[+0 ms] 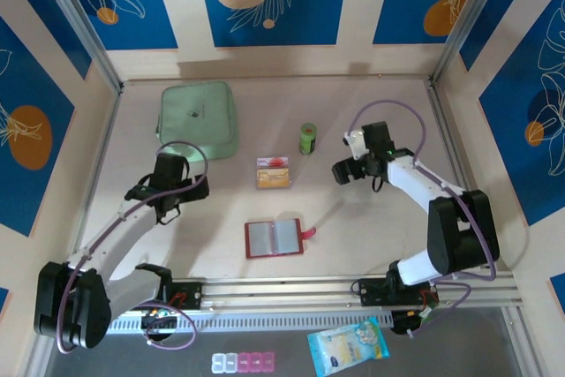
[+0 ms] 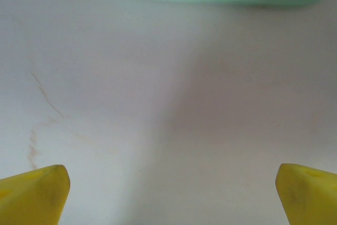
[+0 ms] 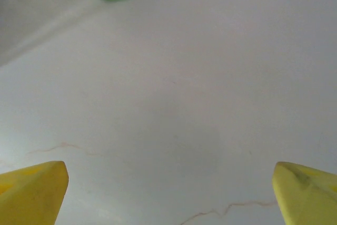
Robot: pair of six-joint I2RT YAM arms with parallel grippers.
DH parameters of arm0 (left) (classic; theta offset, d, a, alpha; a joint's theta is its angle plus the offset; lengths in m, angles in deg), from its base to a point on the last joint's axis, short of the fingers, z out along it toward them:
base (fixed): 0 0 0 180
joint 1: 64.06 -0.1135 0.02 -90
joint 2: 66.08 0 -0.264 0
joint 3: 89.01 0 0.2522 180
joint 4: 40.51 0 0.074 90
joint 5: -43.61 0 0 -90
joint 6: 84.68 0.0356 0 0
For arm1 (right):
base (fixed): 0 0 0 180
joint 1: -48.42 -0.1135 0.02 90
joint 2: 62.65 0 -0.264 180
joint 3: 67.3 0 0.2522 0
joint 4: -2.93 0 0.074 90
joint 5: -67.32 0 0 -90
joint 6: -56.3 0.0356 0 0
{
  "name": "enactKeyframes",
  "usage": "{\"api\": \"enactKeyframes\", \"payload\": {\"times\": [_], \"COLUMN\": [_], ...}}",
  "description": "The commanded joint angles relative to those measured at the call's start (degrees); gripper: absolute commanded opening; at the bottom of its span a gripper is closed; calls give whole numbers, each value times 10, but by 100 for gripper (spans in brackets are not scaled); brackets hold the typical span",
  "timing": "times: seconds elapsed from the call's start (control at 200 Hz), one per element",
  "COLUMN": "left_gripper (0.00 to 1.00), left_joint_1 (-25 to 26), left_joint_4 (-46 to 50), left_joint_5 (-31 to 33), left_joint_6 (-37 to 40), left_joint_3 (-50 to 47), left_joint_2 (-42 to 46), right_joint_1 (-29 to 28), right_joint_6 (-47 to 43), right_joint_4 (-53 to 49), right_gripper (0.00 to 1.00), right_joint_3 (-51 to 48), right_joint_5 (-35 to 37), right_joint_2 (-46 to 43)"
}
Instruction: Take the credit cards out of the card holder
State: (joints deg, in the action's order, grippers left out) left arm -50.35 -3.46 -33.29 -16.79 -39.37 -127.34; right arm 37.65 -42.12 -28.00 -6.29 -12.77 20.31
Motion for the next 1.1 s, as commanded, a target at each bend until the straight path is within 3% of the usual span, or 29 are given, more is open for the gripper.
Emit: {"api": "enactKeyframes", "payload": {"times": [0.0, 0.16, 0.285, 0.55, 0.77, 0.96, 1.005, 1.095], "left_gripper": [100, 100, 100, 99, 99, 100, 99, 99], "left_joint_1": [-10, -29, -36, -43, -68, -82, -84, -85], "left_joint_4": [-100, -208, -296, -576, -695, -819, -830, -794], "left_joint_5": [93, 105, 87, 78, 7, -33, -41, -59], "left_joint_6": [62, 129, 163, 239, 238, 241, 245, 248], "left_joint_3": [-11, -46, -70, -143, -155, -170, -170, -155], "left_joint_2": [14, -17, -55, -136, -183, -278, -288, -285], "right_joint_1": [47, 96, 97, 92, 92, 108, 111, 116], "right_joint_6": [78, 94, 100, 121, 106, 126, 132, 134], "right_joint_4": [154, 255, 309, 451, 535, 615, 656, 639], "right_gripper": [99, 100, 100, 99, 99, 99, 99, 99], "right_joint_3": [-59, -123, -144, -173, -193, -227, -242, -234], "right_joint_5": [-39, -44, -44, -81, -87, -93, -90, -99], "right_joint_2": [-31, -43, -50, -21, 14, 33, 45, 45]}}
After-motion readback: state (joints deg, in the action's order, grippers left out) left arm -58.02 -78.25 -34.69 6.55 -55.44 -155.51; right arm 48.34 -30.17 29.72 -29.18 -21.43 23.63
